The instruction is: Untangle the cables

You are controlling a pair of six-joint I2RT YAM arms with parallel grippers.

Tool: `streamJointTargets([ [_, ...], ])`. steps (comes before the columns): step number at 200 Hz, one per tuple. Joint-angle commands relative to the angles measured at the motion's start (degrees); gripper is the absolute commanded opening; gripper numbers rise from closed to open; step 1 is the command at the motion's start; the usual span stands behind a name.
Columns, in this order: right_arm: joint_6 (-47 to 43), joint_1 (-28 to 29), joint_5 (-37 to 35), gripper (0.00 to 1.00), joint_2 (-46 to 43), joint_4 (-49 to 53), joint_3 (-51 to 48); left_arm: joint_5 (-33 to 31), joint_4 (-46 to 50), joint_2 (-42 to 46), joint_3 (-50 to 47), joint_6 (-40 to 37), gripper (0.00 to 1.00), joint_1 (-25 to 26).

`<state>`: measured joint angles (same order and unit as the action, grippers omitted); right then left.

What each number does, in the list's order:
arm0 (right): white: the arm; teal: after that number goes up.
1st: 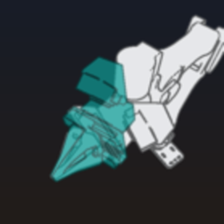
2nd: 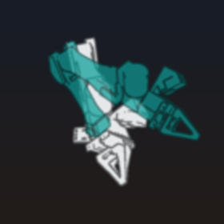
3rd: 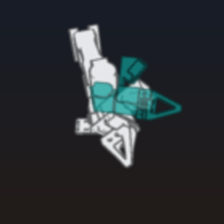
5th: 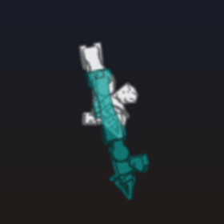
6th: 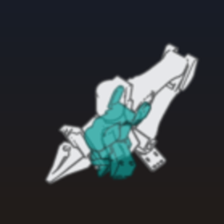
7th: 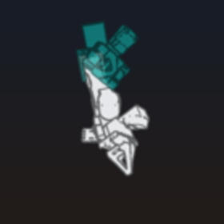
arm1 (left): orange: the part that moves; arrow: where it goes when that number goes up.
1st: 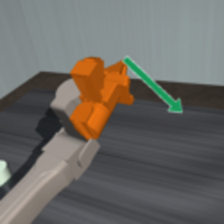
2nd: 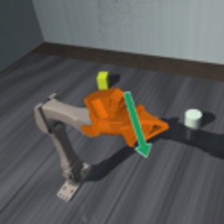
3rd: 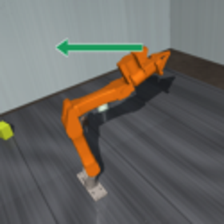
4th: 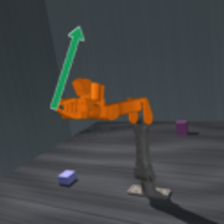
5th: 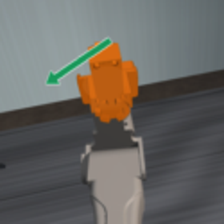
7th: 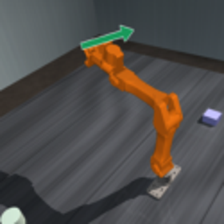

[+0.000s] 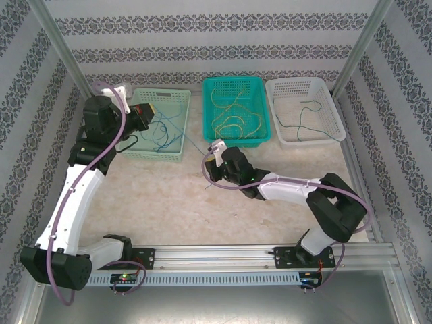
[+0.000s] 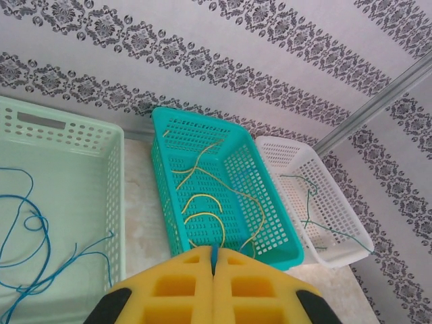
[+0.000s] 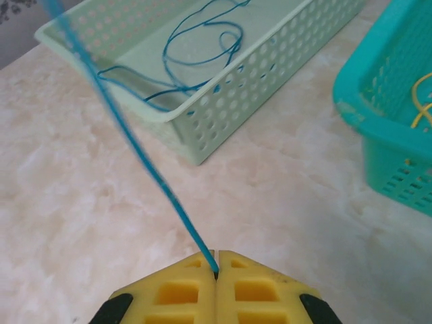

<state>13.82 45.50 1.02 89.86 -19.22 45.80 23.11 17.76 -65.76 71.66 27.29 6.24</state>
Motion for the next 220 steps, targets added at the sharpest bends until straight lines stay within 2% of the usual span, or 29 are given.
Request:
streamJointTargets([
  [1, 1.0, -0.4, 3.5, 0.00, -0.8, 11.7, 2.0, -0.3, -5.6, -1.3, 2.1, 0.7, 0.00, -0.9],
  [26, 1.3, -0.5, 3.0, 0.00, -2.3, 16.3, 1.2, -1.7, -3.7, -1.2, 3.8, -2.9, 0.02, -1.2],
  [51, 2.4, -0.8, 3.6, 0.00, -5.0, 19.0, -0.4, -6.7, -1.2, -0.6, 4.9, -9.8, 0.03, -1.2],
  [67, 3.9, -1.5, 9.2, 0.00, -6.1, 20.2, -0.2, -8.0, -2.5, 0.3, 3.5, -13.5, 0.04, -1.3],
  [99, 7.0, -1.7, 27.4, 0.01, -3.8, 21.7, 3.5, -7.1, -10.1, 2.4, -2.2, -16.9, 0.05, -1.2],
  [111, 7.3, -1.3, 32.4, 0.07, -2.1, 23.5, 5.2, -6.3, -12.2, 2.7, -3.4, -17.7, 0.05, -1.2],
  [121, 7.1, -1.2, 34.0, 0.23, -1.3, 25.1, 6.3, -4.2, -13.6, 3.0, -4.1, -18.6, 0.10, -1.1],
  [134, 7.8, -1.7, 33.8, 0.28, -2.0, 24.8, 6.7, -0.4, -15.5, 3.5, -5.0, -19.7, 0.08, -1.1],
  [136, 8.1, -1.9, 33.7, 0.30, -2.2, 24.4, 6.7, 0.3, -15.8, 3.6, -5.1, -19.8, 0.07, -1.1],
  [143, 9.8, -2.8, 32.7, 0.47, -3.3, 22.7, 6.5, 2.5, -16.5, 3.8, -5.4, -20.5, 0.05, -1.1],
  [156, 13.5, -5.1, 32.2, 0.51, -5.5, 19.0, 6.3, 5.8, -17.8, 4.7, -6.4, -21.0, 0.05, -1.0],
  [163, 15.6, -6.4, 32.3, 0.59, -6.6, 17.4, 6.6, 7.2, -18.7, 5.2, -7.1, -21.5, 0.06, -0.9],
  [196, 24.3, -11.6, 31.2, 0.61, -8.7, 16.5, 12.1, 11.2, -19.1, 6.9, -9.0, -22.8, 0.07, -0.4],
  [220, 29.3, -15.4, 33.4, 0.60, -8.4, 12.9, 16.2, 13.0, -18.0, 7.4, -9.5, -23.0, 0.08, -0.1],
])
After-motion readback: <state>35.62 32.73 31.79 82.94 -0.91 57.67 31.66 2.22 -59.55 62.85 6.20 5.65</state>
